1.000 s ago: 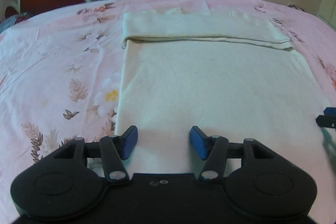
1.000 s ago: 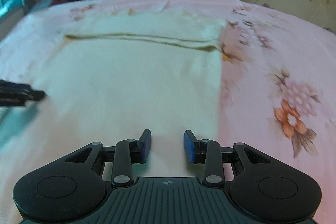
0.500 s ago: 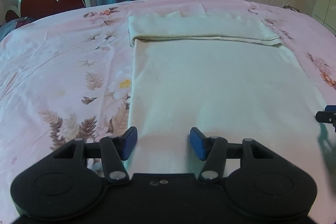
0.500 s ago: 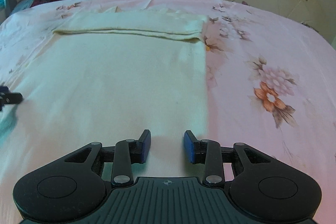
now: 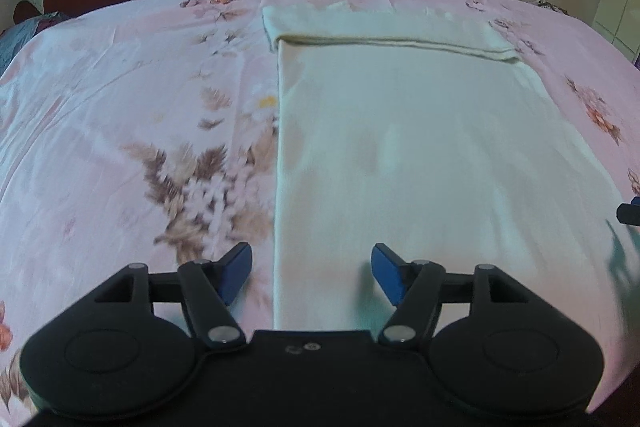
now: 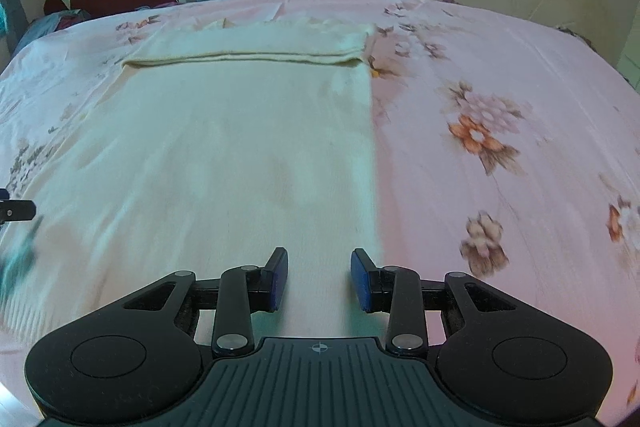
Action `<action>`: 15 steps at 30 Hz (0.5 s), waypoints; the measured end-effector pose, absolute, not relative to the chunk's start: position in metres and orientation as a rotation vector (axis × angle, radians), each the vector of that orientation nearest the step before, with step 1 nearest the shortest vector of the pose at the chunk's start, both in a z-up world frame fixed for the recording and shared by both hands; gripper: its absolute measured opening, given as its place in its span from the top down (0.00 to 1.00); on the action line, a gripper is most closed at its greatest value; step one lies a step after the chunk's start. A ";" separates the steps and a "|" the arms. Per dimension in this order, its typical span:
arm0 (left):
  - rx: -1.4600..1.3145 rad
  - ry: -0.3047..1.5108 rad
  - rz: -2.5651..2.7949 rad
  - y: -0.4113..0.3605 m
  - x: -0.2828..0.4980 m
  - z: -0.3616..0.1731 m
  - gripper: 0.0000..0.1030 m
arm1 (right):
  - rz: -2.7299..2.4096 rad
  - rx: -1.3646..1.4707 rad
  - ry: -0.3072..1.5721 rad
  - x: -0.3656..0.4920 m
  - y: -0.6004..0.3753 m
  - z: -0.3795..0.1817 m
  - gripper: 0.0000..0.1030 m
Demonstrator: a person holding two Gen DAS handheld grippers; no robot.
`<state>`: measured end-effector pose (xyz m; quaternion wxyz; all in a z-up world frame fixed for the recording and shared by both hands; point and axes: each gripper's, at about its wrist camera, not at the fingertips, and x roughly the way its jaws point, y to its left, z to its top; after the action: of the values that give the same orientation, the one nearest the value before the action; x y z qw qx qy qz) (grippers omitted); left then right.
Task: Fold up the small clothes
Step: 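Move both grippers to the sweater hem and close them on it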
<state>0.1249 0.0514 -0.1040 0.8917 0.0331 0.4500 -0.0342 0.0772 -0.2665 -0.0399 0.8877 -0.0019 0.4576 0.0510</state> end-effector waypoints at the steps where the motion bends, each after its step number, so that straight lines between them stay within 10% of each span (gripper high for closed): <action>1: 0.066 0.940 -0.070 0.054 0.121 -0.104 0.37 | 0.099 -0.001 0.955 0.072 -0.268 -0.040 0.66; 4: 0.052 0.952 -0.066 0.062 0.107 -0.105 0.37 | 0.077 0.019 0.967 0.058 -0.274 -0.040 0.65; 7: 0.015 0.977 -0.071 0.071 0.094 -0.109 0.37 | 0.041 0.039 0.954 0.044 -0.281 -0.037 0.32; 15: -0.049 0.992 -0.129 0.078 0.077 -0.118 0.45 | 0.022 0.090 0.983 0.023 -0.288 -0.041 0.31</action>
<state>0.0769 0.0784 -0.1177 0.8772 -0.0235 0.4756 -0.0617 0.0228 -0.2877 -0.0414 0.8805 0.0430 0.4720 0.0104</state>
